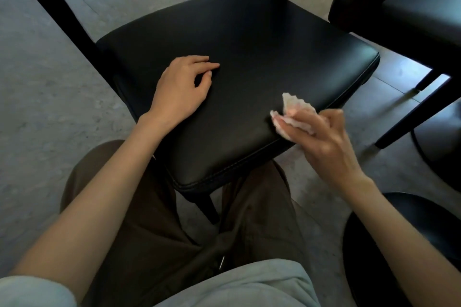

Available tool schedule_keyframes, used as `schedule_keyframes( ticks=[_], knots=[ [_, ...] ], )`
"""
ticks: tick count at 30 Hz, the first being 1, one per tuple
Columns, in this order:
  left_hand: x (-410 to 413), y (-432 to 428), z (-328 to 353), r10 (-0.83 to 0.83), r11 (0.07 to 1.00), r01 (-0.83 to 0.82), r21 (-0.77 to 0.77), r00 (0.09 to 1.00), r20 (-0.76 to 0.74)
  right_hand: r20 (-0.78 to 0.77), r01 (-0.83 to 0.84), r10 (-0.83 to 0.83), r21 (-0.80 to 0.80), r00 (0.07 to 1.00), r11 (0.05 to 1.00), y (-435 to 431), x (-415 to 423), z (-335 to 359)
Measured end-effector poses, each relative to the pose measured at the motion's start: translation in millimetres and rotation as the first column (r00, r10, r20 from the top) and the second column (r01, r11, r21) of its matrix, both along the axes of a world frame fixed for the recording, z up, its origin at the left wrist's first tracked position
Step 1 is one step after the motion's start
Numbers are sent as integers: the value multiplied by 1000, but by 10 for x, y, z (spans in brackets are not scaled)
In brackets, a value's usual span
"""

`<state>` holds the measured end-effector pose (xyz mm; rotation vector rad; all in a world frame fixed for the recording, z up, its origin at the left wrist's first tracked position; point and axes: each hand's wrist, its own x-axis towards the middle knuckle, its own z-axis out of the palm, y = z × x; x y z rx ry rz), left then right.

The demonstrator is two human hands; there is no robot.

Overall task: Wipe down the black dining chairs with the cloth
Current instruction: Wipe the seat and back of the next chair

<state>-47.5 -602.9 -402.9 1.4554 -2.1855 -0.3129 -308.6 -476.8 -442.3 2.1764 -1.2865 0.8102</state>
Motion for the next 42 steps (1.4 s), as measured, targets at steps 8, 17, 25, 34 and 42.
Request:
schedule_keyframes(
  ticks=[8,17,25,34,42],
  knots=[
    [-47,-39,-11,9,999,-9,-45,1000,0,-45,-347,350,67,936,936,236,1108,-86],
    [-102,-46,74,2,1000,-2,-14,999,34,-61,-166,161,-96,985,981,6,102,-117],
    [-564,-196,142,-104,995,104,2,991,83,282,346,-381,165,881,924,-466,-535,142],
    [-617,-324,42,-105,994,107,-6,984,140,142,-14,1,95,990,995,-223,204,27],
    [-581,-371,64,-146,989,146,13,976,160,272,434,-534,352,800,829,-1028,-1183,164]
  ],
)
